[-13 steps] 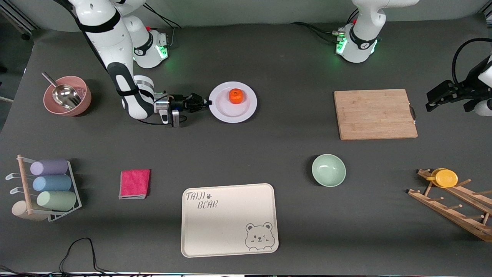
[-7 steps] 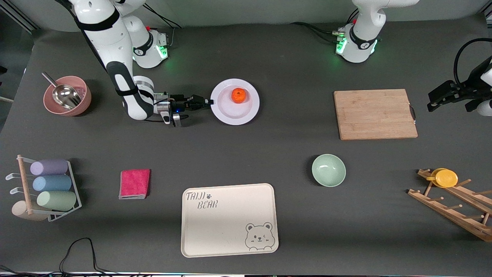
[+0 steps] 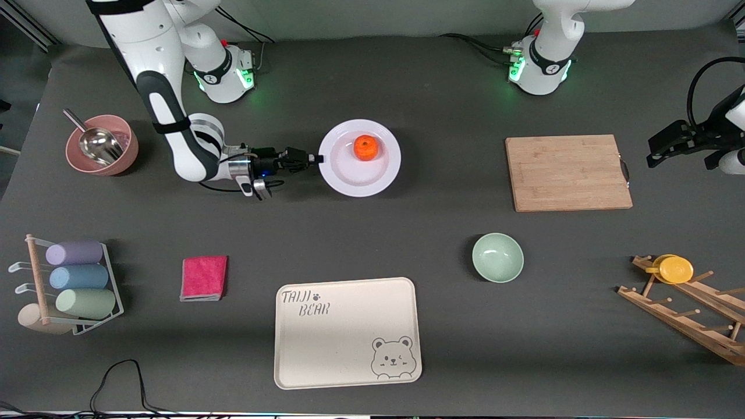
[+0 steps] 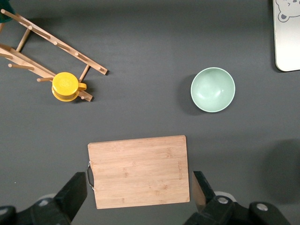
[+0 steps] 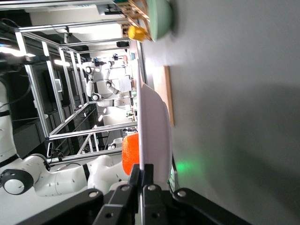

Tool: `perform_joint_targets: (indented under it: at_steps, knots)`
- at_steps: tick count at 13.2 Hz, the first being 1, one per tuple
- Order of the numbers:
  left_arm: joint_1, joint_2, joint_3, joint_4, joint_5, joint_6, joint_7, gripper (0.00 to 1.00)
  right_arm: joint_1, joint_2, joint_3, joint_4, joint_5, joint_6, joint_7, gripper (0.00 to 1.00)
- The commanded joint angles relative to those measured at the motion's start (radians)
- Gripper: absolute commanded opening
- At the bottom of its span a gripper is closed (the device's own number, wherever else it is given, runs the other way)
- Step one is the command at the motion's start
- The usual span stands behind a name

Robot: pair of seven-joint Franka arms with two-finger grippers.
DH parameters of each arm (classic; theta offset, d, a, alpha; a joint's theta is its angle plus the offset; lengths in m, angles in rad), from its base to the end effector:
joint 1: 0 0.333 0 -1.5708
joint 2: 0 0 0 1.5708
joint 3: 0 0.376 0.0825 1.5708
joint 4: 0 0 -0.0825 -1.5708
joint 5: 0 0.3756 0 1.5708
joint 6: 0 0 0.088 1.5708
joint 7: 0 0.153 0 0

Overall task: Place orange and plate with both arms
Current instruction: 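Slide the plate with the right gripper onto the bear tray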

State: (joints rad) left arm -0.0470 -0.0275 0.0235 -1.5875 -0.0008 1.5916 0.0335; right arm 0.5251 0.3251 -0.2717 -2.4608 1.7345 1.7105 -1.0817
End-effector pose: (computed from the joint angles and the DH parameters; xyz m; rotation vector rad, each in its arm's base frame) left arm 0.5395 -0.0126 0.6475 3.1386 -0.0895 0.0496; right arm 0.4156 0.2483 0.2396 -1.7282 0.0401 0.1265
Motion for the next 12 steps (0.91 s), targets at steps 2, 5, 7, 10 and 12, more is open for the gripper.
perform_joint_targets:
  at_steps: [2, 5, 7, 10, 12]
  knots:
    - [-0.005, -0.008, 0.007, 0.001, 0.005, -0.022, 0.020, 1.00, -0.017, 0.003, -0.041, 0.173, -0.029, -0.015, 0.129, 0.00]
    - [-0.007, -0.006, 0.007, 0.001, 0.007, -0.021, 0.022, 1.00, -0.043, 0.090, -0.058, 0.372, -0.029, -0.012, 0.226, 0.00]
    - [-0.005, -0.006, 0.007, 0.001, 0.008, -0.021, 0.022, 1.00, -0.065, 0.187, -0.058, 0.545, -0.024, -0.012, 0.297, 0.00]
    - [-0.005, -0.005, 0.007, 0.001, 0.010, -0.009, 0.025, 1.00, -0.120, 0.348, -0.055, 0.808, -0.006, -0.012, 0.376, 0.00]
    - [-0.005, -0.005, 0.007, 0.001, 0.008, -0.006, 0.026, 1.00, -0.155, 0.487, -0.052, 1.004, 0.032, -0.011, 0.422, 0.00]
